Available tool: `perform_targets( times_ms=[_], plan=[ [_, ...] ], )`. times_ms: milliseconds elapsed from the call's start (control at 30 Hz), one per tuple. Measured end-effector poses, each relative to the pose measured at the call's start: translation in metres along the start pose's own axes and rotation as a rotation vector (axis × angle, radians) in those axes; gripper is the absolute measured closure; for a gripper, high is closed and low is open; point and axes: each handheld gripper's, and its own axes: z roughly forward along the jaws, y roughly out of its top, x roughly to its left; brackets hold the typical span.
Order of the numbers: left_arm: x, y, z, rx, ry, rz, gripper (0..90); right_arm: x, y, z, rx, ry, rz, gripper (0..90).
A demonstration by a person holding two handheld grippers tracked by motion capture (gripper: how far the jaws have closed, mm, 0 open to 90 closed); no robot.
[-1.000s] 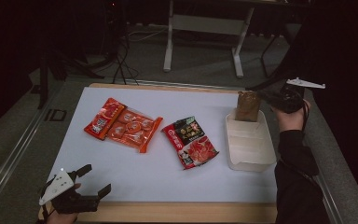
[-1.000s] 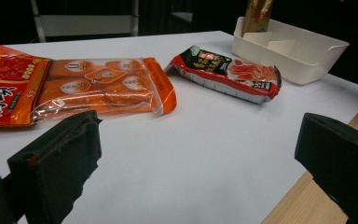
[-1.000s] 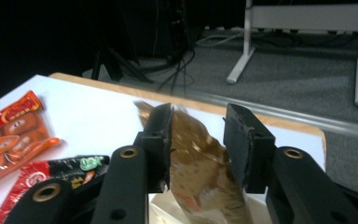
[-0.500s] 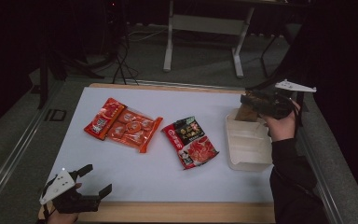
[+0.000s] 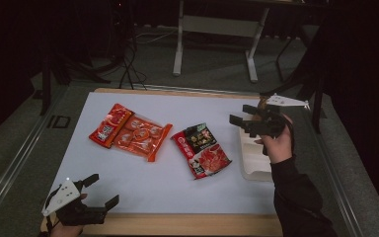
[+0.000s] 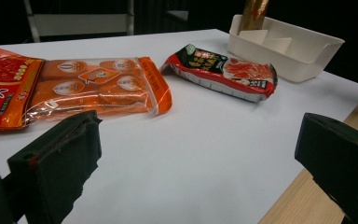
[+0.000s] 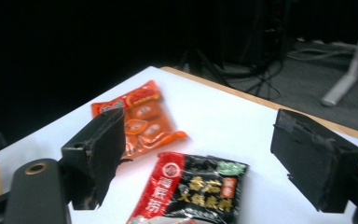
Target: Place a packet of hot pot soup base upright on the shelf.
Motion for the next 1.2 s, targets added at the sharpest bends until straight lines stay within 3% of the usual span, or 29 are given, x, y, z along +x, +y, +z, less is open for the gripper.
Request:
perform_targets(
  times_ms=[100, 167, 233, 367, 433, 567, 600, 633, 700, 800, 833, 867, 900, 1000, 1100, 1200],
  plan=[
    [0.0, 0.0, 0.0, -0.001, -0.002, 0.002, 0.6, 0.008, -0.003, 0.008, 0.014, 0.008, -0.044, 17.6],
    [0.0, 0.0, 0.001, -0.002, -0.005, 0.001, 0.6, 0.016, -0.006, 0.015, 0.054, 0.008, -0.07, 16.3],
    [-0.001, 0.001, 0.001, -0.001, -0.007, 0.002, 0.6, 0.021, -0.008, 0.019, 0.072, 0.031, -0.058, 14.6],
    [-0.001, 0.001, 0.003, 0.001, -0.014, 0.004, 0.6, 0.028, -0.013, 0.028, 0.103, 0.023, -0.053, 10.5],
    [-0.001, 0.002, 0.004, 0.0, -0.018, 0.006, 0.6, 0.029, -0.015, 0.03, 0.108, 0.034, -0.048, 10.6],
    [-0.001, 0.003, 0.007, 0.002, -0.027, 0.01, 0.6, 0.032, -0.019, 0.038, 0.145, 0.007, -0.061, 15.2],
    [-0.001, 0.003, 0.008, 0.003, -0.031, 0.012, 0.6, 0.033, -0.021, 0.041, 0.169, -0.012, -0.08, 24.9],
    [-0.002, 0.003, 0.009, 0.004, -0.032, 0.013, 0.6, 0.033, -0.021, 0.041, 0.169, -0.012, -0.08, 24.9],
    [-0.002, 0.004, 0.012, 0.006, -0.042, 0.016, 0.6, 0.035, -0.023, 0.046, 0.205, -0.044, -0.089, 39.2],
    [-0.002, 0.005, 0.013, 0.007, -0.047, 0.018, 0.6, 0.035, -0.025, 0.05, 0.223, -0.06, -0.08, 47.3],
    [-0.002, 0.005, 0.014, 0.006, -0.05, 0.018, 0.6, 0.034, -0.026, 0.052, 0.239, -0.054, -0.076, 55.8],
    [-0.002, 0.005, 0.015, 0.007, -0.052, 0.02, 0.6, 0.034, -0.026, 0.054, 0.247, -0.065, -0.072, 57.7],
    [-0.002, 0.006, 0.016, 0.007, -0.056, 0.021, 0.6, 0.035, -0.027, 0.059, 0.276, -0.077, -0.084, 67.0],
    [-0.002, 0.006, 0.017, 0.007, -0.059, 0.02, 0.6, 0.035, -0.027, 0.065, 0.303, -0.095, -0.093, 73.2],
    [-0.003, 0.007, 0.02, 0.009, -0.069, 0.028, 0.6, 0.03, -0.029, 0.075, 0.348, -0.094, -0.087, 89.6],
    [-0.004, 0.007, 0.021, 0.009, -0.072, 0.029, 0.6, 0.026, -0.031, 0.08, 0.376, -0.112, -0.085, 90.0]
  ],
)
